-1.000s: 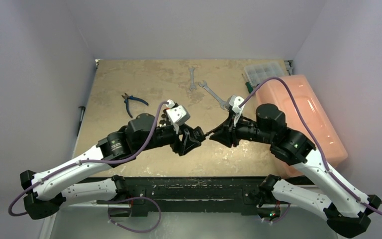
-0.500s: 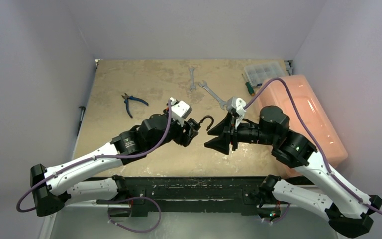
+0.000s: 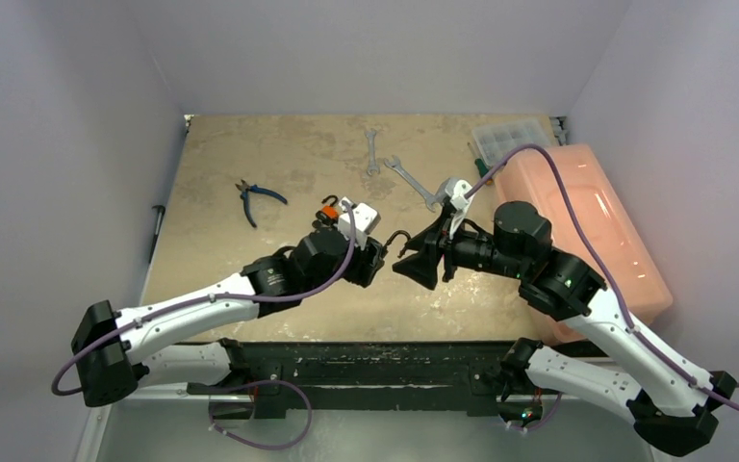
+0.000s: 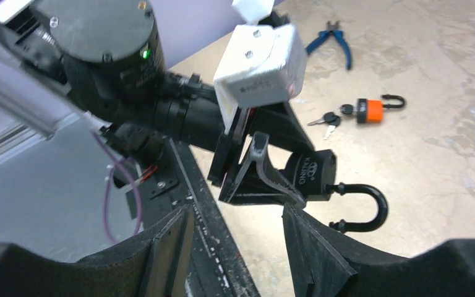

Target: Unlock with the key

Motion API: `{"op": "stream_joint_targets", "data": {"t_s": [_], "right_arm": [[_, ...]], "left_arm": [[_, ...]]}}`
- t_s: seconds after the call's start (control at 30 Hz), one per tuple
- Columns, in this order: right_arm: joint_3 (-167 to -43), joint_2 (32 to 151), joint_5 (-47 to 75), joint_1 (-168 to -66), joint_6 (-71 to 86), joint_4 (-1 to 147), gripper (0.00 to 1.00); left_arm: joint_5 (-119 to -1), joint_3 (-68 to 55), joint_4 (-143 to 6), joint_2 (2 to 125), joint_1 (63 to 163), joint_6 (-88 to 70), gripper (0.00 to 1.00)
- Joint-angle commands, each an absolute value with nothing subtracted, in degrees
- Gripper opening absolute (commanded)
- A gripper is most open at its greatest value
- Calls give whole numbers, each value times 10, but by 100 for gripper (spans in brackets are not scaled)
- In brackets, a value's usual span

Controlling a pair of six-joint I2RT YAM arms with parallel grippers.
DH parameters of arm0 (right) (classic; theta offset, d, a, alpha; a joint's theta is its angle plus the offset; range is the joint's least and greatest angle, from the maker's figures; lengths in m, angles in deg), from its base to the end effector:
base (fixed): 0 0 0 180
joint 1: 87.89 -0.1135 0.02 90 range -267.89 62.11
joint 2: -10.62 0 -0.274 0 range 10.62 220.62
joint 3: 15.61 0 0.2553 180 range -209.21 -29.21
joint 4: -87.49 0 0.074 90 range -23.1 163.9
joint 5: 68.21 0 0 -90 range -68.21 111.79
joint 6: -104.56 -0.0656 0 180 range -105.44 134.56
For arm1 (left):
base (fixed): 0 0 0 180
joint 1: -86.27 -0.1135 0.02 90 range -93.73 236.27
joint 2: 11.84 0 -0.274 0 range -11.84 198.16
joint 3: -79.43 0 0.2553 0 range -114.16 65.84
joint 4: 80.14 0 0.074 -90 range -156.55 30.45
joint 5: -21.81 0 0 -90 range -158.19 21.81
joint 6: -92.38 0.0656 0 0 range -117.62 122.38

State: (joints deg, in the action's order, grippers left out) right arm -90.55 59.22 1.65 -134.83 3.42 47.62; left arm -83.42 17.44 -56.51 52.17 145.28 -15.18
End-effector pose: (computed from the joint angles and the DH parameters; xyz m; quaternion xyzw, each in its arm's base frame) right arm 0.1197 0.1611 0.4006 -0.3407 0.7027 0.4159 0.4661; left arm 0.1583 -0.2302 0.2914 0.2309 0.8096 -0.2390 0.4838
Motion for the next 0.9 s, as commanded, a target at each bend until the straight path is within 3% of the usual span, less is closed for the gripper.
{"op": "stream_joint_targets", "data": {"t_s": [0.0,0.27,0.43,0.87], "right_arm": [[-893,577,91,-1350,7,494,62],[-889,569,92,-1350,-5,496,69],[-891,567,94,-1350,-13,495,98],[-878,573,94,-1350,-20,514,99]], "left_arm": [[-886,174,-657,550,1452,-184,0],[-889,173,-700,648,1420,-233,0],[-891,171,-717,680,1388,-252,0],[-953,131,-700,810,1336,-289,0]]}}
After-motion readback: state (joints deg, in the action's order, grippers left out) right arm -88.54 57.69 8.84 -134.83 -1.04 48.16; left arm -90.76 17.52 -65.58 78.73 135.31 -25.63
